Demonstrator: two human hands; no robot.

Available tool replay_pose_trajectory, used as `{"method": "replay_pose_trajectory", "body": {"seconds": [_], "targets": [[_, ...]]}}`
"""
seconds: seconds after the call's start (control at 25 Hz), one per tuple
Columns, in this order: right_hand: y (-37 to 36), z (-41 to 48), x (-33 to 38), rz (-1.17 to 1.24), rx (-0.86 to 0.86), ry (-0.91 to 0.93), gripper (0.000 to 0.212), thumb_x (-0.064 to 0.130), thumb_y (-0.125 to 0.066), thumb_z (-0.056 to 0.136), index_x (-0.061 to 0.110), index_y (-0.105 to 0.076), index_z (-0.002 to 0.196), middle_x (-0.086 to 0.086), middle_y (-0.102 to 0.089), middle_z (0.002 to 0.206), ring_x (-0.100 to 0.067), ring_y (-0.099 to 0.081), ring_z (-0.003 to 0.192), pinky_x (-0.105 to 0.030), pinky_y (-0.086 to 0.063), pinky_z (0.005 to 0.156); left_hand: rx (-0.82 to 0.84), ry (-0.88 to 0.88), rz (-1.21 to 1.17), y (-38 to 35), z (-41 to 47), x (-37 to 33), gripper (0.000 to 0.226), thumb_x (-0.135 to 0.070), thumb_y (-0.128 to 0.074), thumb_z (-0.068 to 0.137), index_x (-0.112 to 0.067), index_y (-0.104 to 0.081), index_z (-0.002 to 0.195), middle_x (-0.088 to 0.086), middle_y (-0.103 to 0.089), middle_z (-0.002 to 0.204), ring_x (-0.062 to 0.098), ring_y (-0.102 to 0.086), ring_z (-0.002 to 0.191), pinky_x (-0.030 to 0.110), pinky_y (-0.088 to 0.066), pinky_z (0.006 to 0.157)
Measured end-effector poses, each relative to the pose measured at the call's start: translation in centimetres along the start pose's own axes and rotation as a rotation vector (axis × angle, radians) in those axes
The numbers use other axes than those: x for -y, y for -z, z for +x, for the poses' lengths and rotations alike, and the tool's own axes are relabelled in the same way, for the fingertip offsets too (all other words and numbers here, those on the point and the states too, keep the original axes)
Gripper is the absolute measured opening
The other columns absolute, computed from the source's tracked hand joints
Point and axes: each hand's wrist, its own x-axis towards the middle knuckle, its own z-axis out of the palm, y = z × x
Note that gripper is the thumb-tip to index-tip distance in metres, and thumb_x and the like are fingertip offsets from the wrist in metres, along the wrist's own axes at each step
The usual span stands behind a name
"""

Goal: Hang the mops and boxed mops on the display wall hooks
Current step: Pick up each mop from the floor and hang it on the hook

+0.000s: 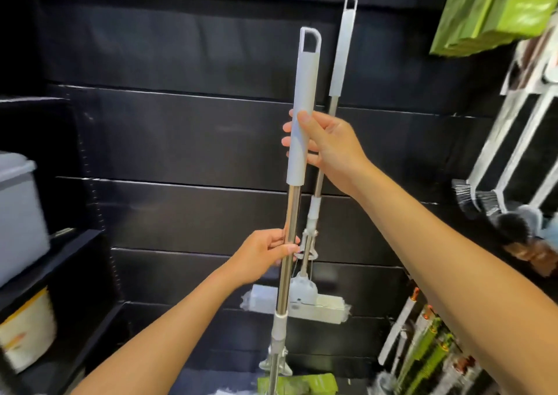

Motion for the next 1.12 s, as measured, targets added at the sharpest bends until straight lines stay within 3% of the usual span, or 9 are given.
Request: {"method": "replay_pose_trajectory", "body": {"seconds": [0.08,0.2,0.32,0.4,0.64,0.72,0.84,1.12], "targets": [[1.3,1.6,0.4,-0.030,-0.029,0.025,0.028,0.038,-0.062,0.102,0.019,-0.069,0.121,0.001,-0.077,0.111,-0.020,-0.076,0.101,-0.044,-0.063,0.091,0.037,-0.027,0.015,0.0,2.4,-1.1,0.012,-0.020,-0.067,0.101,-0.026,-0.075,0.109,0.021,-0.076,0.102,0.025,-0.075,0.091,0.023,-0.060,0.080],[3.2,4.2,1.6,-0.052,-0.064,0.073,0.032,0.038,-0.063,0.101,0.018,-0.068,0.125,0.001,-0.076,0.110,-0.019,-0.077,0.099,-0.042,-0.064,0.089,0.075,-0.021,-0.028,-0.1,5.5,-3.4,0.016,-0.014,-0.064,0.102,-0.024,-0.073,0.109,0.005,-0.081,0.100,0.012,-0.078,0.094,0.018,-0.056,0.075],[5.1,6.7,3.1,-0.043,-0.062,0.111,0.027,0.037,-0.062,0.102,0.019,-0.070,0.120,0.005,-0.079,0.102,-0.018,-0.078,0.095,-0.035,-0.065,0.080,0.080,-0.030,-0.031,0.1,8.8,-5.6,0.015,-0.016,-0.066,0.101,-0.019,-0.074,0.114,0.008,-0.080,0.108,0.013,-0.076,0.100,0.018,-0.056,0.076],[6.1,8.1,4.2,-0.041,-0.060,0.143,0.026,0.038,-0.062,0.102,0.019,-0.070,0.119,0.005,-0.079,0.100,-0.018,-0.078,0.095,-0.033,-0.064,0.078,0.073,-0.064,-0.015,0.5,10.6,-6.8,0.018,-0.021,-0.068,0.099,-0.020,-0.074,0.116,0.006,-0.080,0.110,0.014,-0.076,0.106,0.023,-0.057,0.081],[8.4,11.3,5.7,-0.057,-0.066,0.195,0.031,0.038,-0.059,0.103,0.017,-0.068,0.124,0.000,-0.078,0.110,-0.019,-0.077,0.098,-0.044,-0.063,0.090,0.058,-0.108,0.018,0.8,14.3,-9.2,0.018,-0.024,-0.069,0.099,-0.019,-0.075,0.116,0.004,-0.081,0.107,0.017,-0.076,0.107,0.038,-0.061,0.095],[9.1,12.0,6.0,-0.057,-0.082,0.192,0.033,0.039,-0.059,0.103,0.017,-0.067,0.127,0.000,-0.078,0.111,-0.019,-0.077,0.099,-0.047,-0.062,0.093,0.052,-0.106,0.029,0.7,15.2,-10.0,0.018,-0.024,-0.069,0.098,-0.018,-0.076,0.114,-0.001,-0.080,0.094,0.015,-0.076,0.100,0.036,-0.063,0.090],[9.9,12.5,6.5,-0.048,-0.096,0.199,0.028,0.038,-0.060,0.103,0.020,-0.068,0.123,-0.001,-0.078,0.110,-0.020,-0.077,0.099,-0.050,-0.060,0.096,0.058,-0.118,0.023,0.4,16.1,-11.0,0.017,-0.021,-0.071,0.098,-0.013,-0.076,0.112,-0.004,-0.076,0.085,0.009,-0.074,0.090,0.021,-0.055,0.073],[10.8,10.9,7.4,-0.053,-0.103,0.300,0.033,0.043,-0.063,0.096,0.019,-0.072,0.117,-0.001,-0.079,0.105,-0.022,-0.078,0.094,-0.049,-0.063,0.091,0.124,-0.122,0.014,-0.1,15.5,-12.0,0.017,-0.026,-0.072,0.098,-0.018,-0.076,0.113,0.006,-0.080,0.103,0.018,-0.077,0.102,0.032,-0.061,0.090]]}}
